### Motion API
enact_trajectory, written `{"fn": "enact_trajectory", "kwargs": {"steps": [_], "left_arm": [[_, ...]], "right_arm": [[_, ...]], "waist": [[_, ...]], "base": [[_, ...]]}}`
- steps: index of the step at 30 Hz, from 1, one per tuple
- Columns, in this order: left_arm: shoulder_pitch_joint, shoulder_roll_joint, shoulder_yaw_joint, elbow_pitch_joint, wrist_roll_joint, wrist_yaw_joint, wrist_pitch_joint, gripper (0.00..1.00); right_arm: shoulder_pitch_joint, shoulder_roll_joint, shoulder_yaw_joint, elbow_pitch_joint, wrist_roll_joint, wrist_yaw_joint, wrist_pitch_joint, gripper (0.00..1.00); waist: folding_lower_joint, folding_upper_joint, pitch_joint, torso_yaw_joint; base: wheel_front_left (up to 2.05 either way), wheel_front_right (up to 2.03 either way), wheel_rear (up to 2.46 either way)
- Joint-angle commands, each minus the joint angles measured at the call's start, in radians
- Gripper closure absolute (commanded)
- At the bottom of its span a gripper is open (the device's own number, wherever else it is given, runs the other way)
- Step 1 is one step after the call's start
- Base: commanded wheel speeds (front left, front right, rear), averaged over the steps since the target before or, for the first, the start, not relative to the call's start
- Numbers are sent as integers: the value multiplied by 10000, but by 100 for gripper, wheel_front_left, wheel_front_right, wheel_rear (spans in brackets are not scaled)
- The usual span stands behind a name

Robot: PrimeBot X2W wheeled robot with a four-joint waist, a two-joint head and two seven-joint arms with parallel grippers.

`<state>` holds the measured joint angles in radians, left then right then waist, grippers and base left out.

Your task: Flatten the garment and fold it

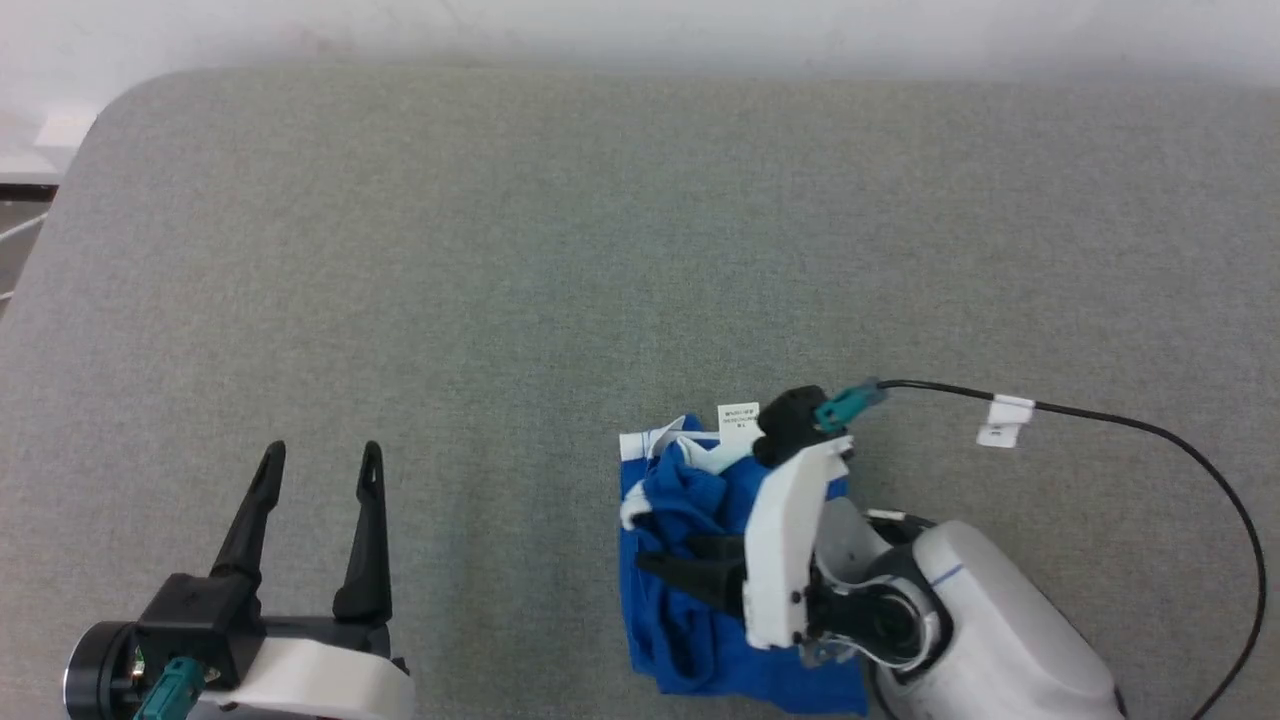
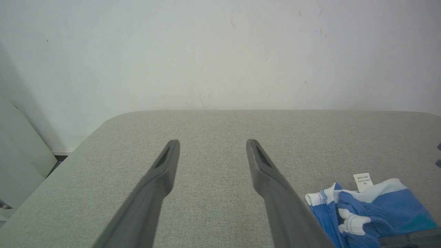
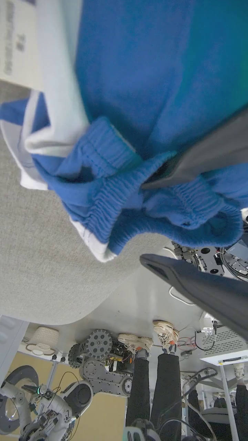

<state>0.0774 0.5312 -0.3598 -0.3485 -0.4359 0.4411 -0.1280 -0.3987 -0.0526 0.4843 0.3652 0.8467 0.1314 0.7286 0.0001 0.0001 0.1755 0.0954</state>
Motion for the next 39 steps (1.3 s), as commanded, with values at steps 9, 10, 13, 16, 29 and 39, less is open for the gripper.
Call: {"fn": "enact_trajectory", "kwargs": {"steps": [9, 10, 13, 16, 29, 39], "left_arm": [[-63, -32, -11, 108, -37, 37, -93, 0], [-52, -24, -8, 109, -36, 52, -82, 0], [-7, -3, 33, 111, -27, 139, -48, 0], [76, 2, 67, 78, -15, 256, -8, 0], [489, 40, 312, -144, -78, 651, -3, 0], [510, 44, 456, -134, -200, 682, -113, 0]], "right_arm": [[-868, 23, 1414, -959, -122, -7, -1450, 0], [-929, 23, 1492, -1170, -283, -7, -1737, 0], [-1000, -119, 1525, -1802, -1121, -7, -2892, 0], [-699, -346, 1000, -2175, -2313, -7, -4149, 0], [2533, -289, -2984, -4373, -5177, -7, -4730, 0], [4142, -539, -4547, -5162, -4889, -7, -1906, 0]], "waist": [[-1, -1, -105, -240], [-1, -1, -128, -269], [-1, -1, -237, -392], [-1, -1, -360, -504], [-1, -1, -680, -920], [-1, -1, -437, -888]], "base": [[0, 0, 0], [0, 0, 0], [0, 0, 0], [0, 0, 0], [0, 0, 0], [0, 0, 0]]}}
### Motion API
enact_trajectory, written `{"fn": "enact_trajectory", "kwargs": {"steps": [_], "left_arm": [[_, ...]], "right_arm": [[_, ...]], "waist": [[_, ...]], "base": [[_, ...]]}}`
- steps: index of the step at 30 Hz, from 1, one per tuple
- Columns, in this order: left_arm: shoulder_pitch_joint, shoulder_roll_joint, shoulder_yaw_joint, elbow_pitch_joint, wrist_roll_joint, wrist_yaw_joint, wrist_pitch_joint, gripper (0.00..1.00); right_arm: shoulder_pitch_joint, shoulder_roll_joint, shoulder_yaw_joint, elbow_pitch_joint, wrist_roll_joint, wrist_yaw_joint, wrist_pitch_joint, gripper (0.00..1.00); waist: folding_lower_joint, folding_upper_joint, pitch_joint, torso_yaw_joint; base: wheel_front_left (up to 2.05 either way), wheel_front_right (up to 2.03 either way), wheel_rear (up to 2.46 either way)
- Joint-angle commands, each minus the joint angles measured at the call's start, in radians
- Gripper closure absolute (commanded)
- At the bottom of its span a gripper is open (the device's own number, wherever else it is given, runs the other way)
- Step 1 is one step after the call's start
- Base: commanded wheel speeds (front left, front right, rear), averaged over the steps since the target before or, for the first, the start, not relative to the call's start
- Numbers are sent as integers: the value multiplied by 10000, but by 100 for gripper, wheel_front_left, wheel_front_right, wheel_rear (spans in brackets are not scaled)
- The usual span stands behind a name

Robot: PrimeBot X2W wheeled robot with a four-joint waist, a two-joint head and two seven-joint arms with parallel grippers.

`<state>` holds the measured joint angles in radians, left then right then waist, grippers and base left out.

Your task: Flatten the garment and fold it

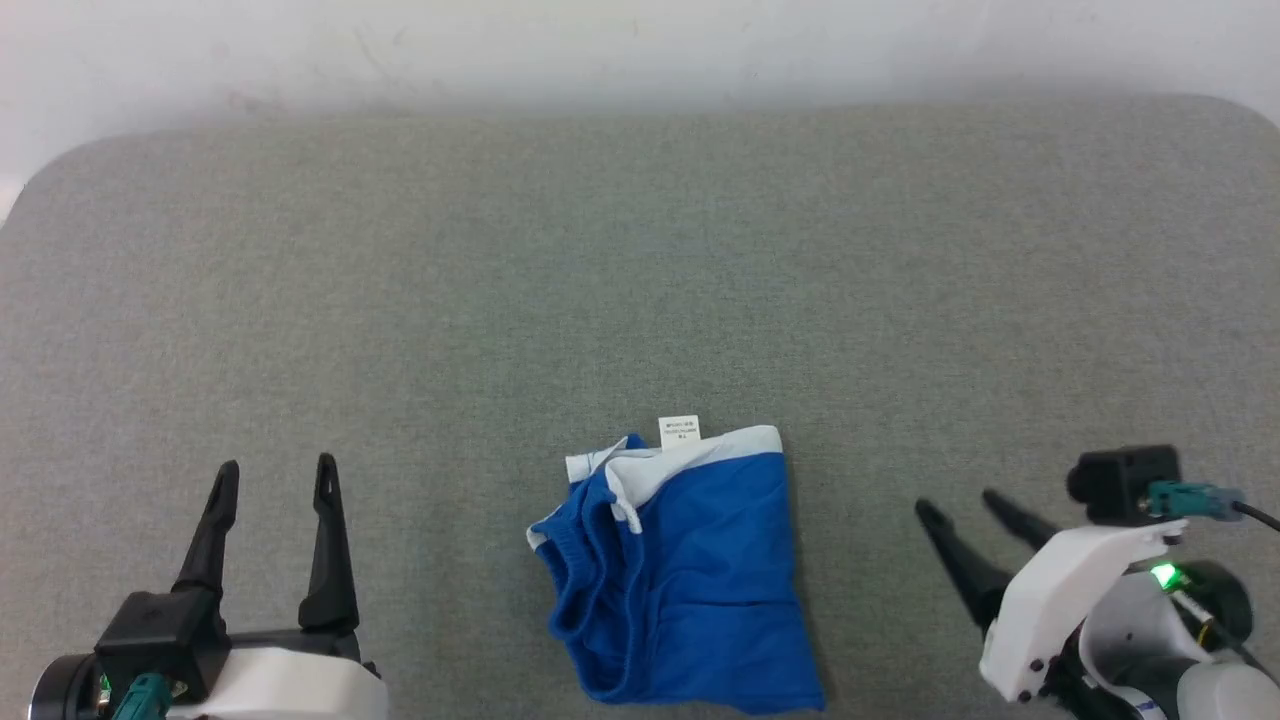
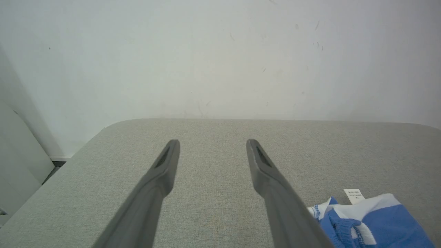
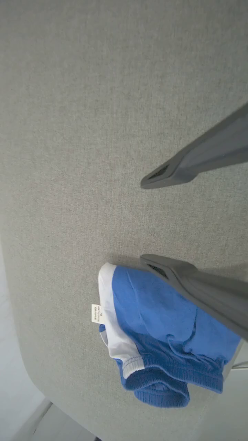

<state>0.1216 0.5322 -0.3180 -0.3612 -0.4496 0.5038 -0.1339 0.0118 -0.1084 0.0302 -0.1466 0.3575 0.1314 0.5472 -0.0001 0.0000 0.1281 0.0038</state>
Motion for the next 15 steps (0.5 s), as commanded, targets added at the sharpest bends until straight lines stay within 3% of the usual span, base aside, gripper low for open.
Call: {"fn": "enact_trajectory", "kwargs": {"steps": [1, 8, 15], "left_arm": [[52, 24, 34, 1, -72, 45, -71, 0], [-237, -50, -58, 36, -74, -75, -158, 0], [-611, -149, -183, 166, -58, -221, -255, 0]], "right_arm": [[80, -1, 23, -6, 176, -7, 228, 0], [-290, -12, 378, 871, 1834, -7, 1996, 0], [-1432, 187, 1099, 2124, 2913, -7, 2561, 0]], "waist": [[1, 0, 81, 52], [1, 0, 519, 349], [1, 0, 960, 697]], "base": [[0, 0, 0], [0, 0, 0], [0, 0, 0]]}}
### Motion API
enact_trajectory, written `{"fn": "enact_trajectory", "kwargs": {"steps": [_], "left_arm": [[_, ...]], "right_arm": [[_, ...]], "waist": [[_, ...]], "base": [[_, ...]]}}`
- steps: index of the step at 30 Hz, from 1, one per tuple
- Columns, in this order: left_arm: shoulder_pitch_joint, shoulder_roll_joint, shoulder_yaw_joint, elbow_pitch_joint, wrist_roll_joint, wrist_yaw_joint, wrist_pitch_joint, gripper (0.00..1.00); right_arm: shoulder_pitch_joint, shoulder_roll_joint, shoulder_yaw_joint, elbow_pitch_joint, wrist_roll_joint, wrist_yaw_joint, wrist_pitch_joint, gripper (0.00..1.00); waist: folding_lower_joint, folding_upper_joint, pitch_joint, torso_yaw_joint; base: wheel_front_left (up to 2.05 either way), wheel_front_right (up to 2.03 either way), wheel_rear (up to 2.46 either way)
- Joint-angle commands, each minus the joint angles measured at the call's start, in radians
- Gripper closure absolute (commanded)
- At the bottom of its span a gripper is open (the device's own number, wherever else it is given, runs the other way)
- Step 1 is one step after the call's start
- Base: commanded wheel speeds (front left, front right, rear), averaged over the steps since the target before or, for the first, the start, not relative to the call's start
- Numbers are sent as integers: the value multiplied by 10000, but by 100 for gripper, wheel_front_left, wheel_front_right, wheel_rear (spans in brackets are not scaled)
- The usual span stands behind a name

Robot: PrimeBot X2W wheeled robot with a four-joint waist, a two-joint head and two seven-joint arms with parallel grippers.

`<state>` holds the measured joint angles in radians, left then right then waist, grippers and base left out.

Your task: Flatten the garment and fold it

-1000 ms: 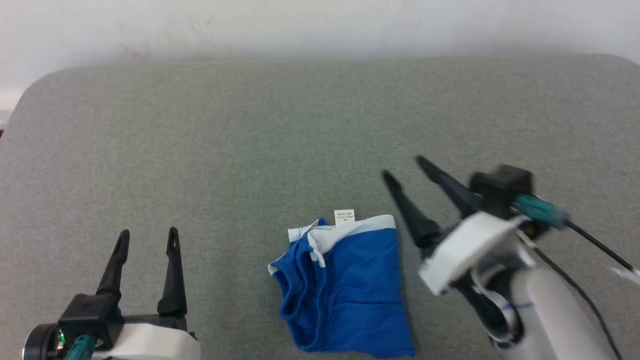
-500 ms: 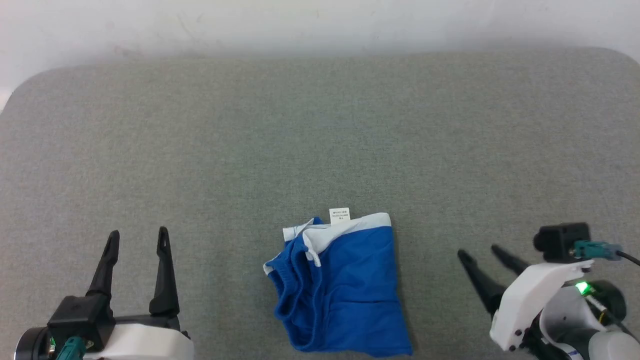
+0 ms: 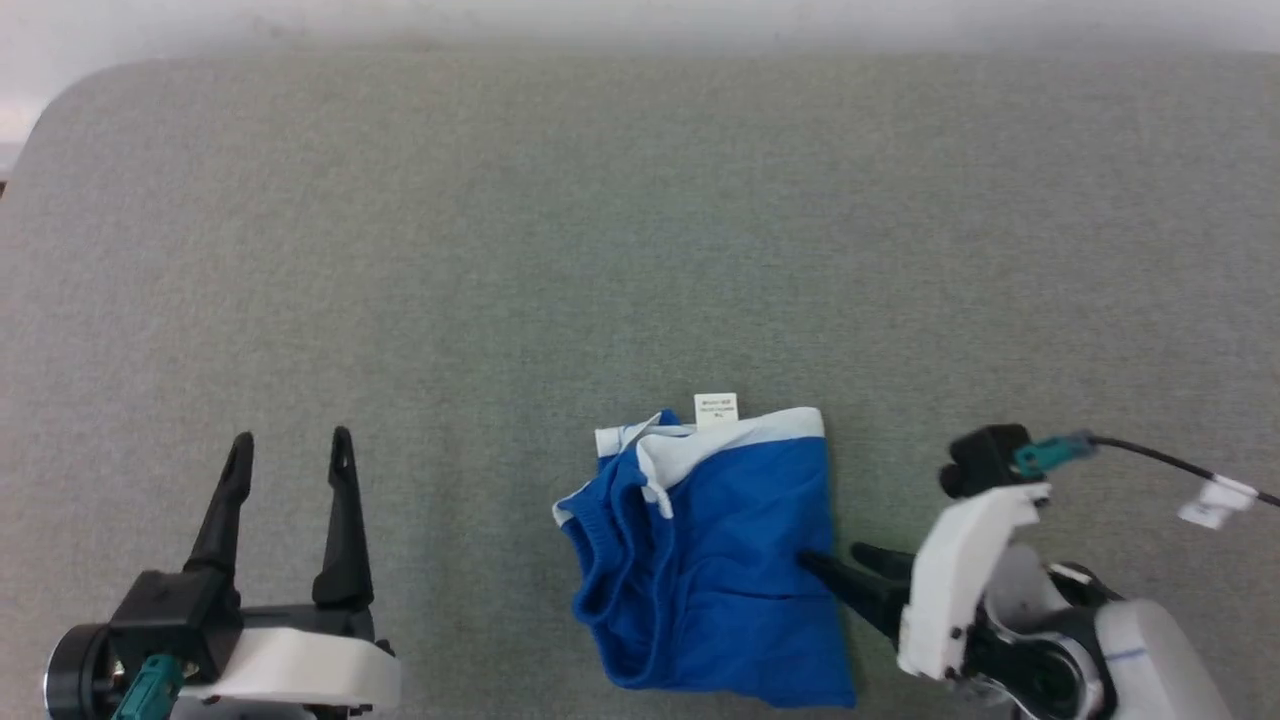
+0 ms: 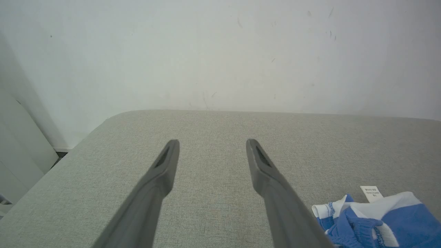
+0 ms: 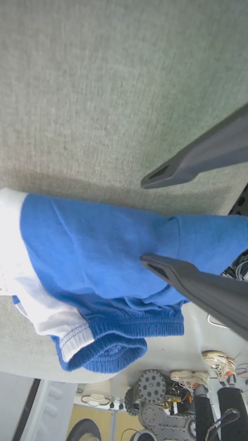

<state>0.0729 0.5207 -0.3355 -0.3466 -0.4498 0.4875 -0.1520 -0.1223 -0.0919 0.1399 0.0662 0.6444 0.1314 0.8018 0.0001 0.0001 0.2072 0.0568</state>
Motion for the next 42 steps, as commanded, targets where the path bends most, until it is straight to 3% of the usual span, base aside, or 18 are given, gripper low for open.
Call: {"fn": "enact_trajectory", "kwargs": {"steps": [1, 11, 12, 14, 15, 21, 28, 36, 40, 42], "left_arm": [[-172, -52, -28, 44, -54, -78, -91, 0], [-419, -186, -140, 260, -77, -173, -226, 0], [-441, -194, -150, 282, -80, -182, -234, 0], [-468, -206, -166, 324, -87, -197, -248, 0], [-474, -212, -171, 342, -91, -199, -255, 0], [-458, -215, -221, 424, -101, -191, -240, 0], [-298, -138, -242, 453, -99, -118, -141, 0], [9, -45, -274, 282, -42, 92, 15, 0], [410, -57, -240, -57, 2, 382, 18, 0], [461, -67, -240, -149, 25, 441, 16, 0]], "right_arm": [[-244, 48, 121, 182, 159, -7, 49, 0], [-1331, 192, 1161, 2397, 181, -7, -127, 2], [-1396, 214, 1280, 2580, 175, -7, -150, 49], [-1507, 264, 1502, 2858, 270, -7, -192, 89], [-1561, 283, 1618, 2978, 311, -7, -210, 100], [-1890, 346, 2139, 3333, 507, -7, -452, 100], [-2278, 81, 2908, 2708, 330, -7, -824, 100], [-2803, -1286, 4410, 1338, -261, -7, -789, 100], [-3220, -2375, 5234, 810, -307, -7, -411, 100], [-3331, -2590, 5323, 756, -276, -7, -360, 100]], "waist": [[-1, -1, 222, 208], [-1, -1, 535, 421], [-1, -1, 539, 431], [-1, -1, 524, 438], [-1, -1, 510, 435], [-1, -1, 283, 391], [-1, -1, -211, 224], [-1, -1, -865, -452], [-1, -1, -909, -1504], [-1, -1, -840, -1751]], "base": [[0, 0, 0], [0, 0, 0], [0, 0, 0], [0, 0, 0], [0, 0, 0], [0, 0, 0], [0, 0, 0], [0, 0, 0], [0, 0, 0], [0, 0, 0]]}}
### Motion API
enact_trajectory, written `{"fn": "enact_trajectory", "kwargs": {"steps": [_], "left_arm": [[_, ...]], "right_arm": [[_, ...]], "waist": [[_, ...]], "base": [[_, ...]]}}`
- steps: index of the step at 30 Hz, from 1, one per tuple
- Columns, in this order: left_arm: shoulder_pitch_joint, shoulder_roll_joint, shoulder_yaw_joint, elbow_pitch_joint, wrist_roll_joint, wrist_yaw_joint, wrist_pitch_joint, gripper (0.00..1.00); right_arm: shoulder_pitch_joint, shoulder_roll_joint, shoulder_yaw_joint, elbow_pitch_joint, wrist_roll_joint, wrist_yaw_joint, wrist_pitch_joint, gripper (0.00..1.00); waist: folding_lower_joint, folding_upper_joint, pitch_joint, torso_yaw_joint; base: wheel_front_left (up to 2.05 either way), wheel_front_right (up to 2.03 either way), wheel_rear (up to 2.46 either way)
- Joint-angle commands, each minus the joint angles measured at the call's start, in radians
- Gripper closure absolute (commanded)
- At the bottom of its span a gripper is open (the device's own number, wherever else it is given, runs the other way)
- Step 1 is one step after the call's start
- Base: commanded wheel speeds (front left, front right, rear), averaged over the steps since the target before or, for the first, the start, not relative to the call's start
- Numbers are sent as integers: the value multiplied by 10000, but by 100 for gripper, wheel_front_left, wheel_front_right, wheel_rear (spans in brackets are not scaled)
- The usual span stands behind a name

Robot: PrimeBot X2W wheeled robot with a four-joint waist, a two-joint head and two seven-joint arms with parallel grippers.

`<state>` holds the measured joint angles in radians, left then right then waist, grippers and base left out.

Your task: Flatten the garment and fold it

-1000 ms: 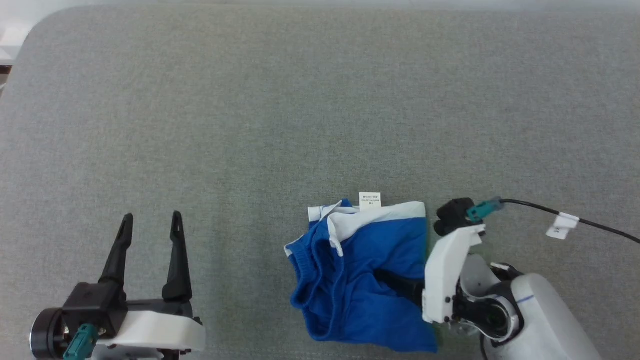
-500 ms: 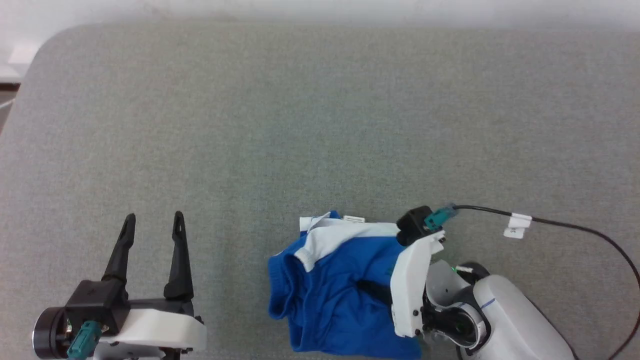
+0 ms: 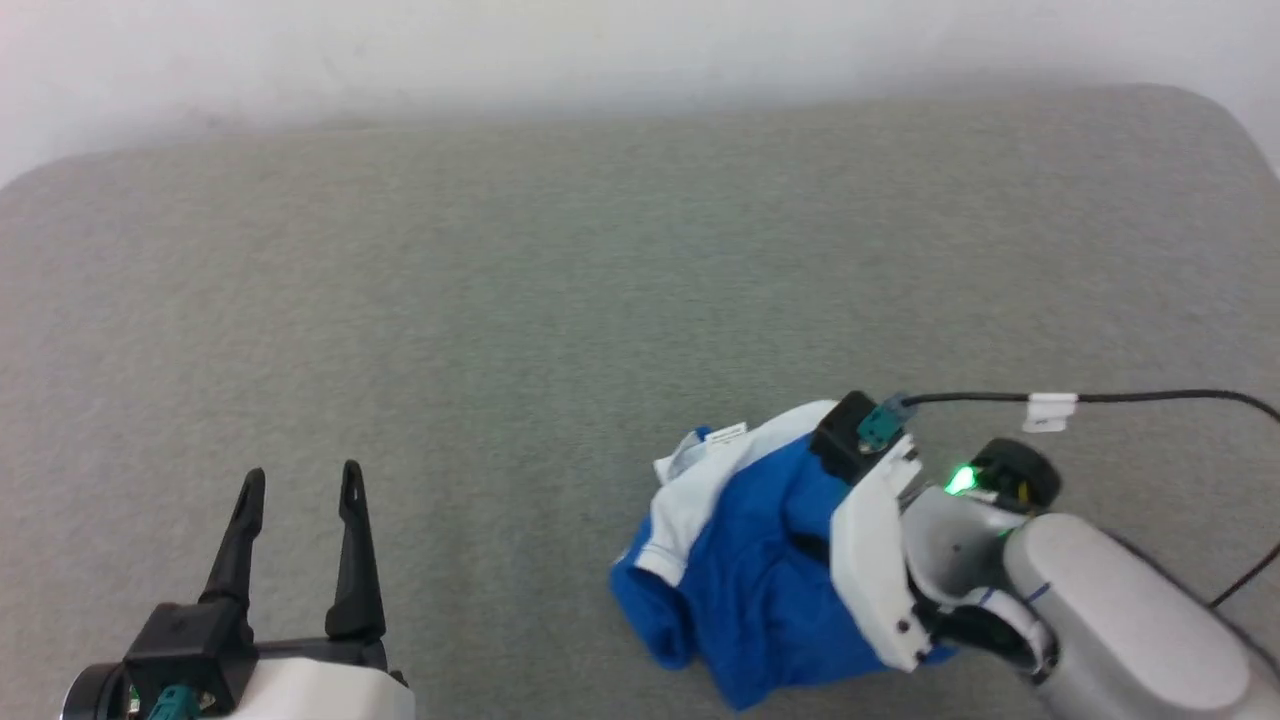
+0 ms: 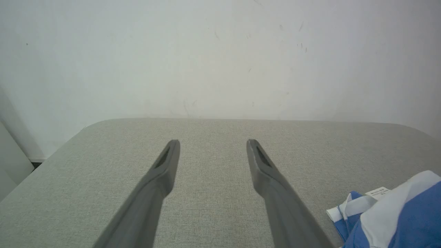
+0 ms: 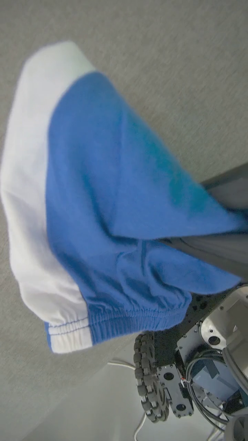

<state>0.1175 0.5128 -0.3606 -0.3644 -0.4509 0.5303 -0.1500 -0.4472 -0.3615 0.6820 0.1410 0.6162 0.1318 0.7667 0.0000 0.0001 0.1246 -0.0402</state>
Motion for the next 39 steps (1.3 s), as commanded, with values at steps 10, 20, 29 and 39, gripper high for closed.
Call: {"fn": "enact_trajectory", "kwargs": {"steps": [10, 20, 29, 39], "left_arm": [[-468, 68, -247, -887, 612, 233, 238, 0], [-2082, 252, -781, -1496, 1508, -58, 952, 0], [-3139, 322, -905, -1572, 1837, -354, 1247, 0], [-2984, 323, -763, -1348, 1658, -295, 1079, 0]], "right_arm": [[-1709, -1589, 111, 529, -40, -11, -775, 100], [-3101, -2489, -682, 2334, -409, -11, -2900, 100], [-3745, -2523, -1668, 4103, -1149, -11, -4954, 42], [-4021, -1870, -2753, 6186, -2947, -11, -7114, 0]], "waist": [[0, -1, 1599, -2978], [0, -1, 3627, -3379], [0, -1, 4670, -2852], [0, -1, 4476, -2654]], "base": [[0, 0, 0], [0, 0, 0], [0, 0, 0], [0, 0, 0]]}}
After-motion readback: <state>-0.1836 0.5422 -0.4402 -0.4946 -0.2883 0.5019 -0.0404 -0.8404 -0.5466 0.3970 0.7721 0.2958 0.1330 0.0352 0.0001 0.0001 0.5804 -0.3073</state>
